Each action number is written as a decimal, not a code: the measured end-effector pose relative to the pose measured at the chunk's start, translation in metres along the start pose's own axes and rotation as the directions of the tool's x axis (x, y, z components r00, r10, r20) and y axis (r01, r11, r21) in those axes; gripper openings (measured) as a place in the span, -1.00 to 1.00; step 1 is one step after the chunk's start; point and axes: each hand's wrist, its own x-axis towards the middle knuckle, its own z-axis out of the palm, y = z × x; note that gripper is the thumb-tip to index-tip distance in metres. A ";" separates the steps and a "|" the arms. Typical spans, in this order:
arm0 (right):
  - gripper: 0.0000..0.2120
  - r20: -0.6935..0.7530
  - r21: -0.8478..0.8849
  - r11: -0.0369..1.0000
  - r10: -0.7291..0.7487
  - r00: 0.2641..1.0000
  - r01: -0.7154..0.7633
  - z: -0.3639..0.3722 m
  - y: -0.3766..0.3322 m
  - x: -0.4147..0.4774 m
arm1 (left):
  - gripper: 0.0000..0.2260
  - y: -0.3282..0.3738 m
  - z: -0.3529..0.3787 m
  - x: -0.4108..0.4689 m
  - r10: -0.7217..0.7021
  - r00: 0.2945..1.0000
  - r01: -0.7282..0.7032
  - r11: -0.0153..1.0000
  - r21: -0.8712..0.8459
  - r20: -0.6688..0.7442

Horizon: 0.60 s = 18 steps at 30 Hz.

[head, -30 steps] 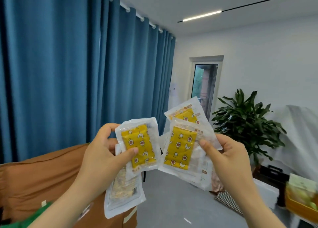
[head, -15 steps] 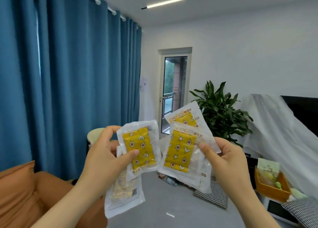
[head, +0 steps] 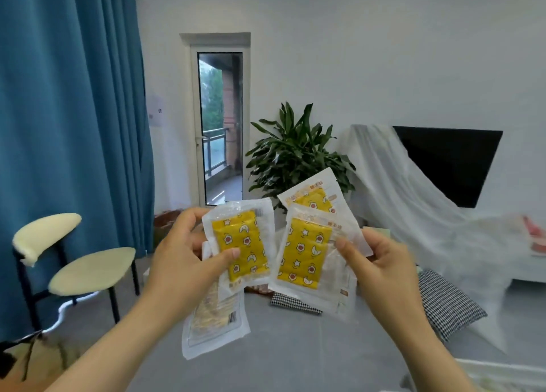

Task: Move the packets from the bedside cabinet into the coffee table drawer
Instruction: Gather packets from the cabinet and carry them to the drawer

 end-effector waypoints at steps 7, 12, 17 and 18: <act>-0.92 -0.099 -0.088 0.992 0.078 0.992 -0.087 0.015 0.074 0.059 | -0.61 -0.056 0.065 0.099 -0.007 0.989 0.019 0.997 -0.078 0.147; -0.91 -0.191 -0.147 0.975 0.139 0.972 -0.168 0.029 0.119 0.098 | -0.61 -0.088 0.107 0.170 0.011 0.965 0.025 0.991 -0.131 0.263; -0.89 -0.281 -0.200 0.941 0.212 0.936 -0.274 0.021 0.169 0.116 | -0.60 -0.122 0.170 0.218 -0.003 0.926 0.062 0.988 -0.142 0.379; -0.90 -0.296 -0.210 0.932 0.227 0.928 -0.295 0.017 0.178 0.119 | -0.60 -0.127 0.185 0.225 -0.007 0.916 0.070 0.987 -0.142 0.402</act>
